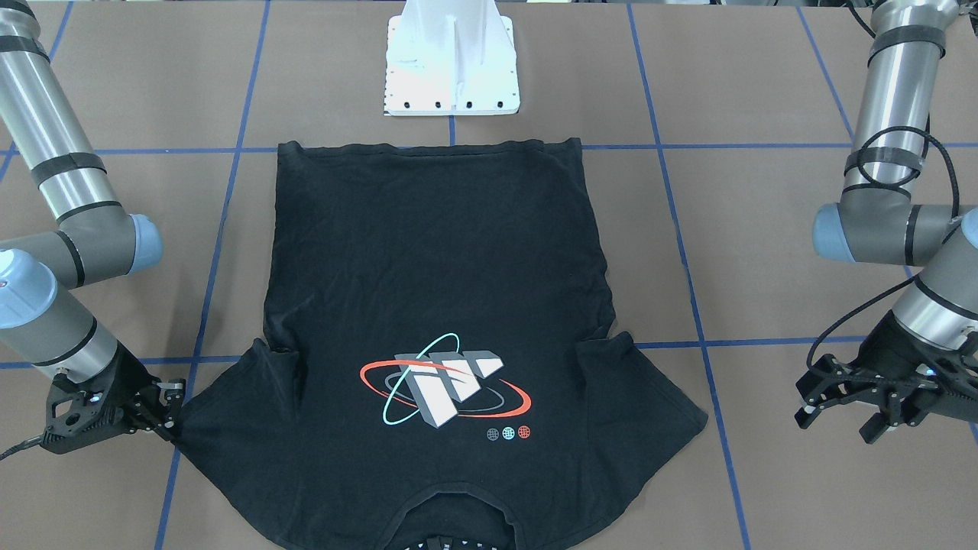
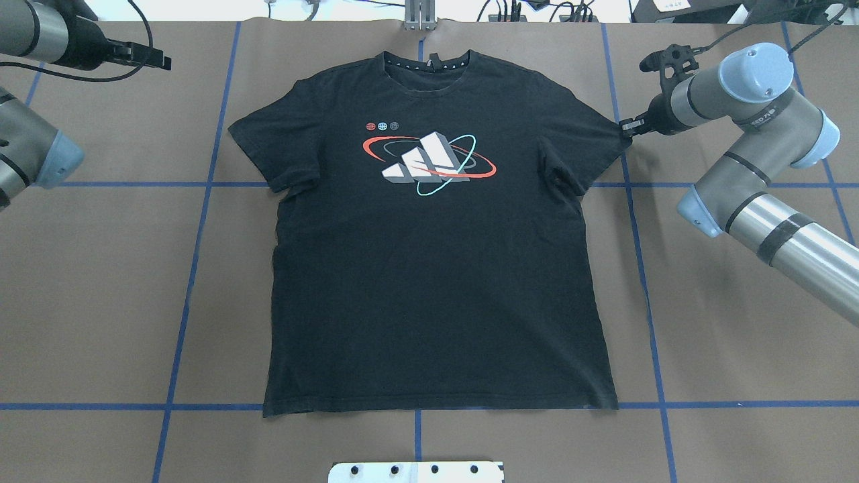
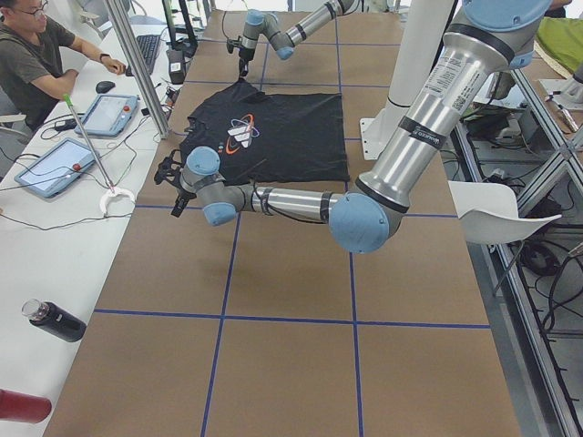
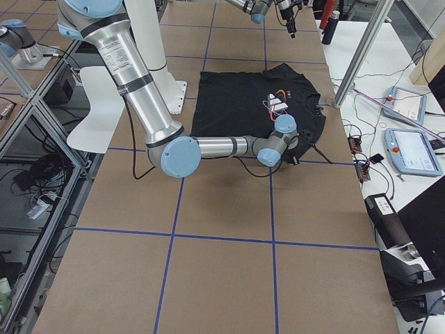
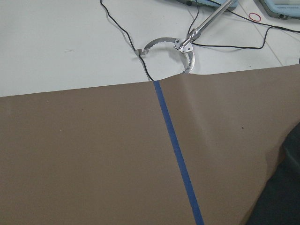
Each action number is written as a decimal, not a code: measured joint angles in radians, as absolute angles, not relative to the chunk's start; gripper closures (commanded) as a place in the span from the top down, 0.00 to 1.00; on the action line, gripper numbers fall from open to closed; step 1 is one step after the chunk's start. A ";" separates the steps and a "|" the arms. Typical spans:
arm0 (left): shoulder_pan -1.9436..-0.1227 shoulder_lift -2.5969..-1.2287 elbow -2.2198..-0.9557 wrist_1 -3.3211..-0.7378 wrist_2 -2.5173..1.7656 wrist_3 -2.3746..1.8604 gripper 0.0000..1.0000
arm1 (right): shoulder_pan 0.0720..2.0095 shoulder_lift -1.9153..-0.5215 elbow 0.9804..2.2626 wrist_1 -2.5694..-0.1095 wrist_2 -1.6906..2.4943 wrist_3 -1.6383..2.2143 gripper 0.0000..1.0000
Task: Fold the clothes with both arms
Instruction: 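Move both grippers in toward the shirt's shoulders, then grasp the sleeve nearest the right gripper while the left gripper approaches the other sleeve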
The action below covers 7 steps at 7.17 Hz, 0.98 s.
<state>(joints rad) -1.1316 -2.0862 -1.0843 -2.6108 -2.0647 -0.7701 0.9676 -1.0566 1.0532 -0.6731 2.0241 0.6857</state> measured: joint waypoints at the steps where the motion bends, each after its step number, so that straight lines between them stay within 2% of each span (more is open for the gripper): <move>1: -1.132 -2.086 -1.085 -2.611 -2.065 -0.770 1.00 | 0.975 -1.055 1.066 -0.672 2.052 0.686 0.00; 4: -1.132 -2.085 -1.087 -2.611 -2.066 -0.771 1.00 | 1.000 -1.023 1.144 -0.679 2.177 0.734 0.00; 7: -1.133 -2.085 -1.088 -2.612 -2.065 -0.769 1.00 | 0.894 -0.836 1.128 -0.827 2.073 0.853 0.00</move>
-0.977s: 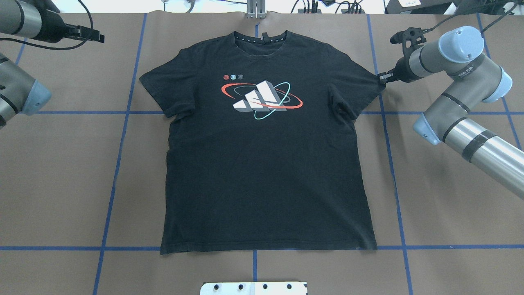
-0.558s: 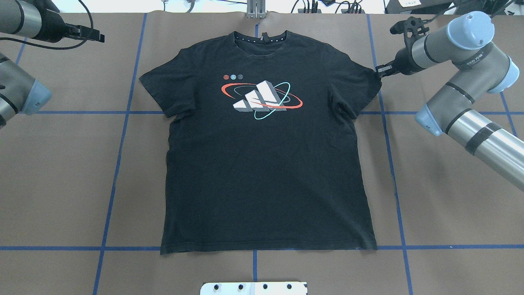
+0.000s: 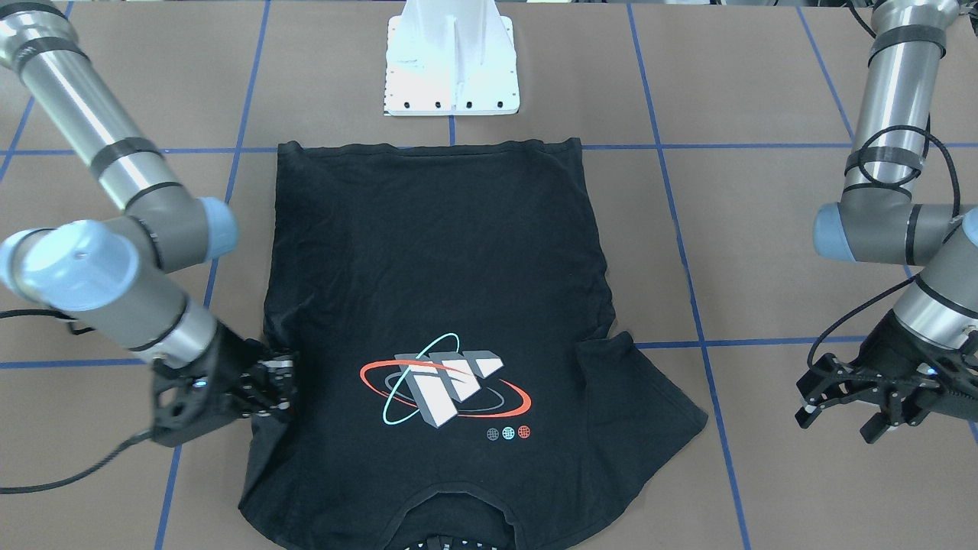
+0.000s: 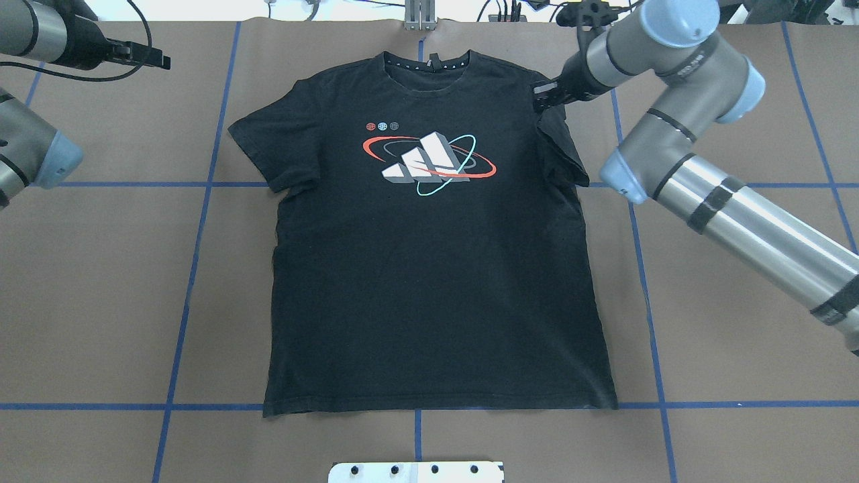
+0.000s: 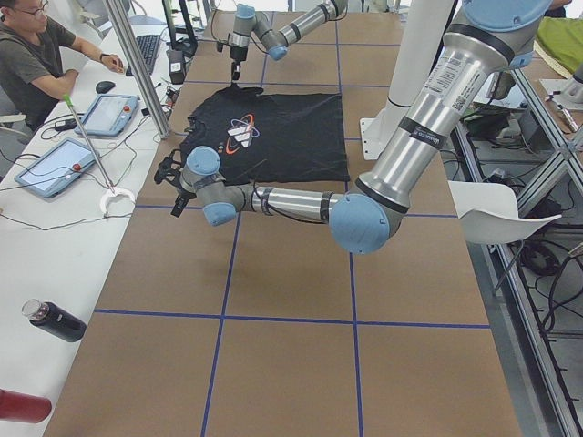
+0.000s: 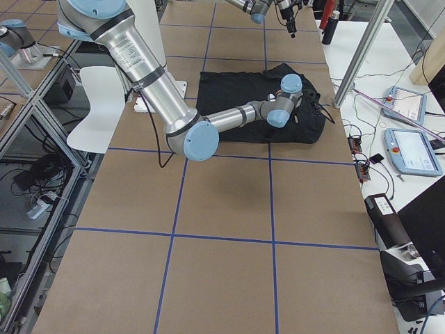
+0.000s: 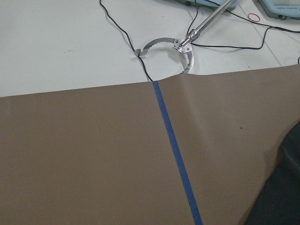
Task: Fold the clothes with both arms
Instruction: 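Grasp the sleeve nearest the right gripper while the left gripper approaches the other sleeve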
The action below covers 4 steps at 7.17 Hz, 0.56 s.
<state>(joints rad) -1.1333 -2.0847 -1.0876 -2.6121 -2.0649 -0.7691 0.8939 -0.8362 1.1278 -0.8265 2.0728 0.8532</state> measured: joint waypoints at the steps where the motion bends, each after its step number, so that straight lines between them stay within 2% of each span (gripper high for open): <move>1: -1.133 -2.085 -1.088 -2.612 -2.065 -0.768 1.00 | 0.844 -0.748 1.062 -0.861 1.984 0.877 0.00; 3: -1.134 -2.086 -1.088 -2.612 -2.065 -0.769 1.00 | 0.800 -0.643 0.944 -0.879 1.878 0.900 0.00; 4: -1.133 -2.087 -1.088 -2.612 -2.064 -0.769 1.00 | 0.797 -0.634 0.927 -0.880 1.855 0.903 0.10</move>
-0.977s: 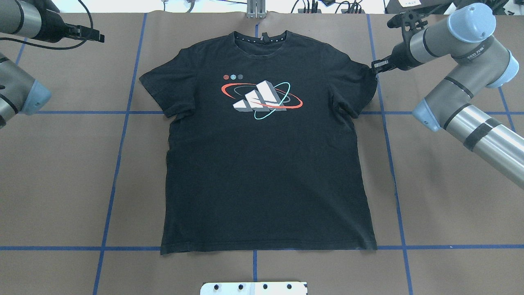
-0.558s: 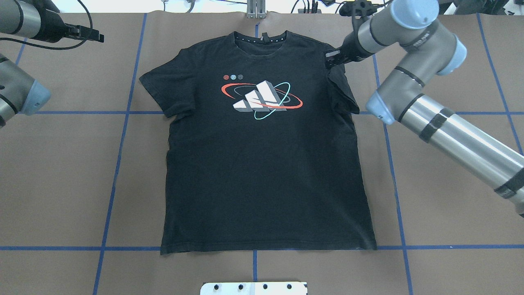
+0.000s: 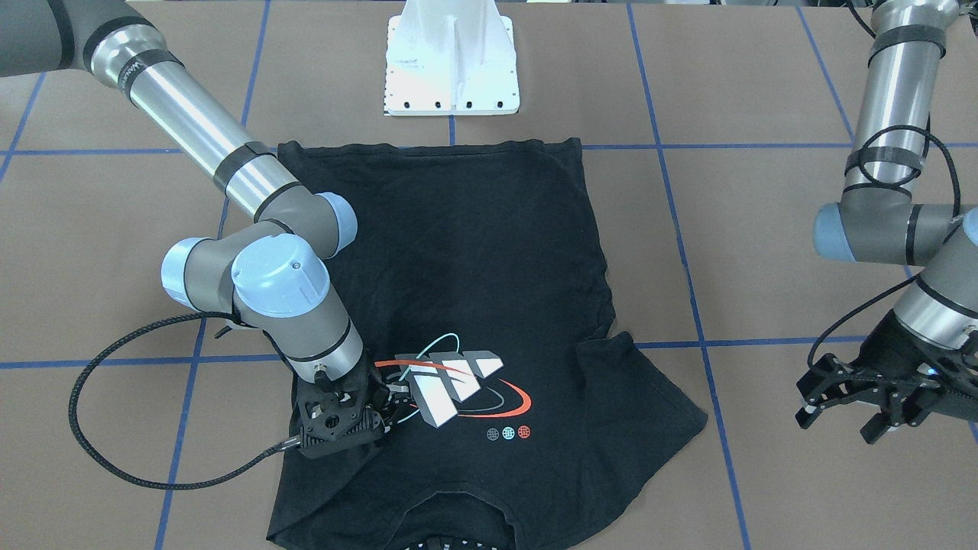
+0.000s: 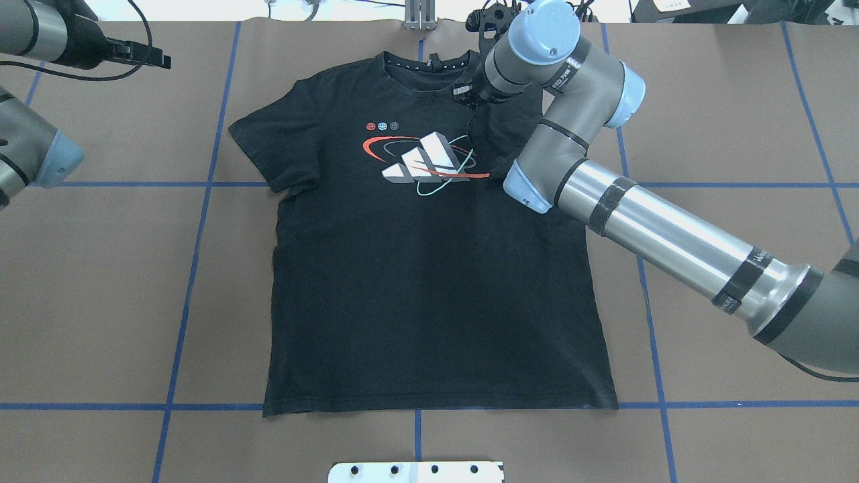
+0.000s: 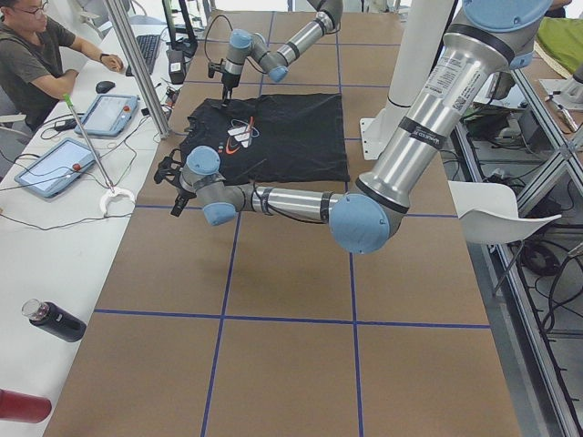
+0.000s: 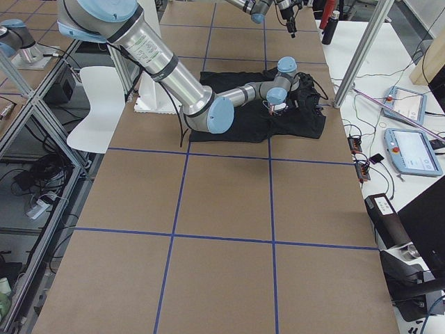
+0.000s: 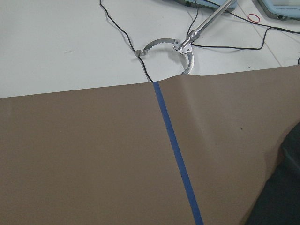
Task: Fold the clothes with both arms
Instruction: 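Grasp the sleeve nearest the right gripper while the left gripper approaches the other sleeve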
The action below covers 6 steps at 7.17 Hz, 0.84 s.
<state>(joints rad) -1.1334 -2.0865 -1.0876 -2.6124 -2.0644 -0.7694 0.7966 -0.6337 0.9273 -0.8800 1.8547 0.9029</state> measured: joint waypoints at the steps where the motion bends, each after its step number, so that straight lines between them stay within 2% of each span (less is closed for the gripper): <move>1: -1.133 -2.088 -1.087 -2.612 -2.064 -0.770 1.00 | 0.797 -0.631 0.921 -0.880 1.838 0.905 0.99; 3: -1.117 -2.100 -1.083 -2.623 -2.050 -0.807 1.00 | 0.797 -0.630 0.925 -0.878 1.826 0.925 0.99; 5: -1.016 -2.119 -1.079 -2.669 -1.931 -0.914 0.99 | 0.809 -0.631 0.974 -0.876 1.865 0.996 0.99; 6: -0.960 -2.129 -1.075 -2.679 -1.856 -0.953 0.96 | 0.826 -0.645 1.016 -0.876 1.905 1.029 0.99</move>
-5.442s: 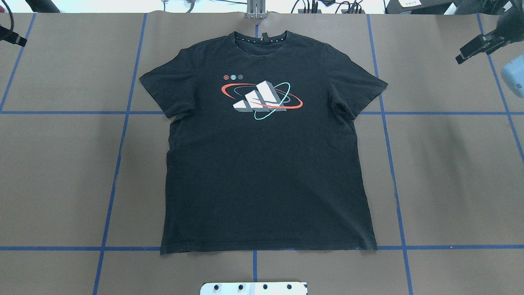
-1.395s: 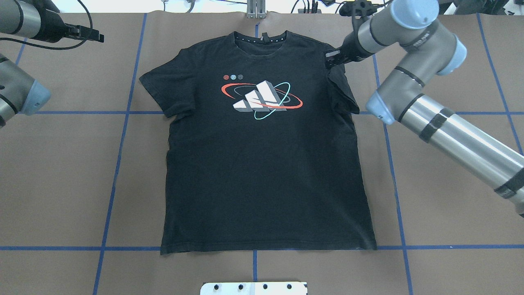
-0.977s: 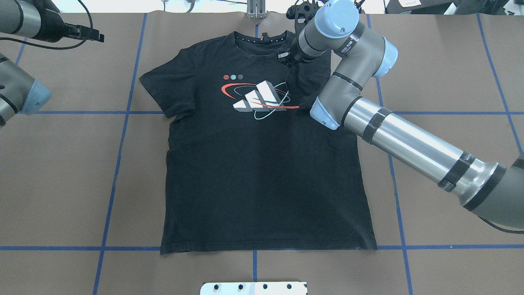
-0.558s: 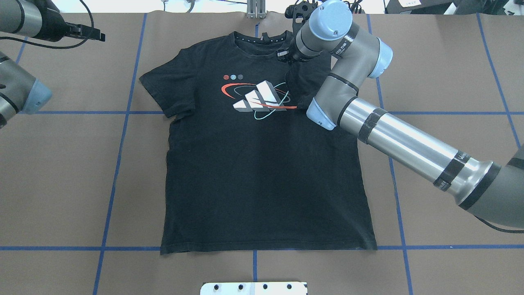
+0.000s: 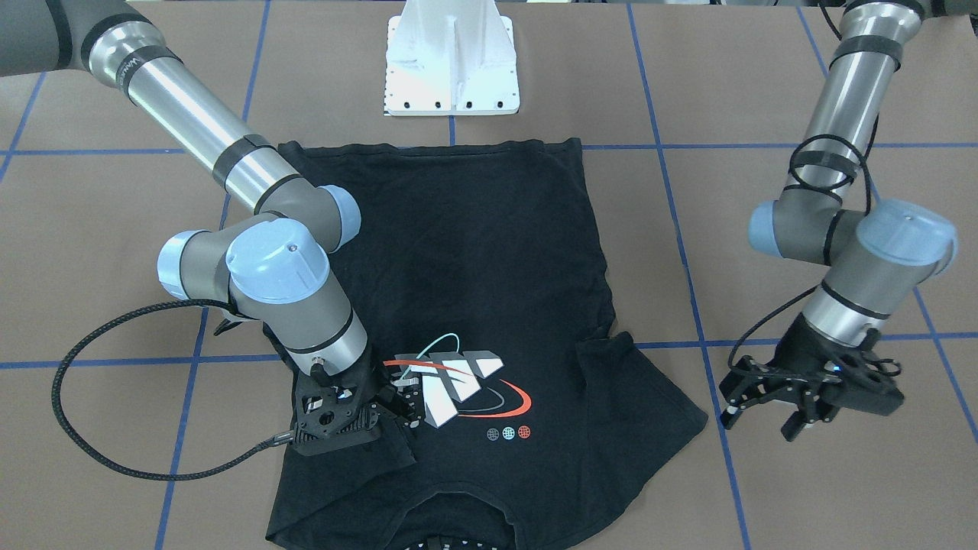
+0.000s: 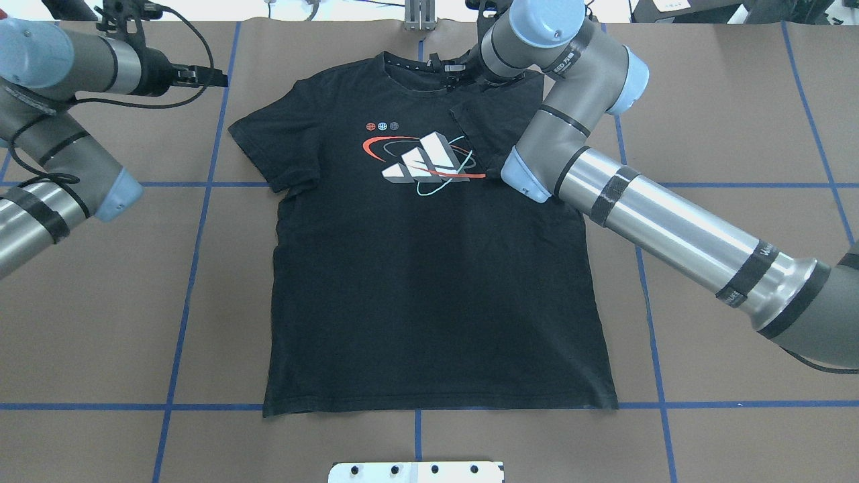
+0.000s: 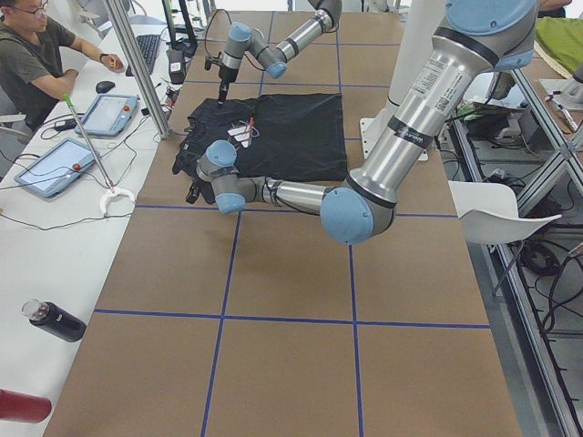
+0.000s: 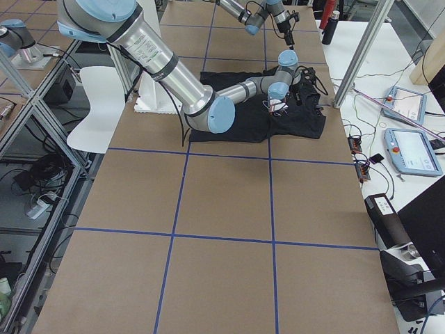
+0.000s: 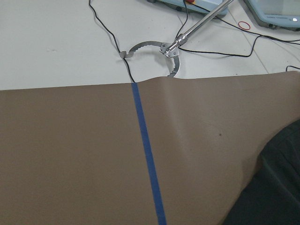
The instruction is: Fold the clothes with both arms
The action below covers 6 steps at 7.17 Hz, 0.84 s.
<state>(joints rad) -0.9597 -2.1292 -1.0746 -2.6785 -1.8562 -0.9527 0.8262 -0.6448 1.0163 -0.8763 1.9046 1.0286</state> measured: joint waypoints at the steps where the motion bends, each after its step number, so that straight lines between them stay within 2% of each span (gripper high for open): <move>1: -0.922 -2.136 -1.064 -2.682 -1.807 -0.972 0.85 | 0.838 -0.663 1.049 -0.877 1.928 1.041 0.99; 2: -0.898 -2.141 -1.047 -2.682 -1.780 -0.980 0.83 | 0.843 -0.672 1.064 -0.876 1.938 1.045 0.99; 6: -0.856 -2.152 -0.999 -2.680 -1.732 -0.983 0.66 | 0.848 -0.679 1.071 -0.876 1.941 1.046 0.99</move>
